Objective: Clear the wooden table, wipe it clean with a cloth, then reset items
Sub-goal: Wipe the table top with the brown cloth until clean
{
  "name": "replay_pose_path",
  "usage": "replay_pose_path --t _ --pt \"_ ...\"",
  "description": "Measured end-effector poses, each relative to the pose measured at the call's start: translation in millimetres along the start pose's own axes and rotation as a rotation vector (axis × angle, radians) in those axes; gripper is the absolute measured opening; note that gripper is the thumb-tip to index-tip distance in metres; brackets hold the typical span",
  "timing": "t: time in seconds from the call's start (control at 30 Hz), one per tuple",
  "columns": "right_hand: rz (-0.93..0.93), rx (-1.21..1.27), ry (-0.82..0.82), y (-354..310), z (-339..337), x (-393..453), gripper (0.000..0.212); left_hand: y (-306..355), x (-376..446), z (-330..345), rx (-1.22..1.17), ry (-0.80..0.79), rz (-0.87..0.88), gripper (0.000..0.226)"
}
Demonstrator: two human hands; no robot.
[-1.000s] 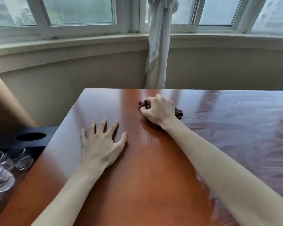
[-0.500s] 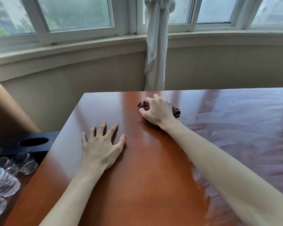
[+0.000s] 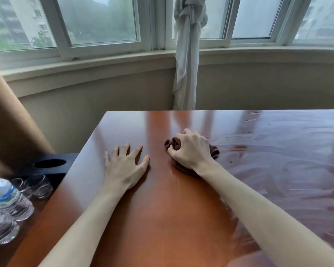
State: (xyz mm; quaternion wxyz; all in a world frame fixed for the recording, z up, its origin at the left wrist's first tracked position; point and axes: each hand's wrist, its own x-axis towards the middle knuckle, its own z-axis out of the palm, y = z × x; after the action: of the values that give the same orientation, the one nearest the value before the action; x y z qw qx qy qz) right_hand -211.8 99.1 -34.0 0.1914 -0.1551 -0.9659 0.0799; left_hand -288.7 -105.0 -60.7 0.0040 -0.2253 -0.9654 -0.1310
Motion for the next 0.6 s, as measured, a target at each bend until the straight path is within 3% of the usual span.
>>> replay_pose_path --t 0.2,0.33,0.43,0.6 --pt "0.149 -0.053 0.048 50.5 55.9 173.4 0.033 -4.1 11.1 10.7 0.024 0.054 -0.015 0.074" --pt "0.193 -0.061 0.082 60.9 70.6 224.7 0.035 1.0 7.6 7.6 0.031 0.031 -0.041 0.078" --pt "0.183 -0.066 0.035 56.2 60.0 197.7 0.035 0.2 8.1 3.9 0.017 0.011 -0.034 0.078" --pt "0.043 -0.017 -0.013 26.8 19.2 69.6 0.035 -0.2 6.3 5.1 0.037 0.005 -0.018 0.073"
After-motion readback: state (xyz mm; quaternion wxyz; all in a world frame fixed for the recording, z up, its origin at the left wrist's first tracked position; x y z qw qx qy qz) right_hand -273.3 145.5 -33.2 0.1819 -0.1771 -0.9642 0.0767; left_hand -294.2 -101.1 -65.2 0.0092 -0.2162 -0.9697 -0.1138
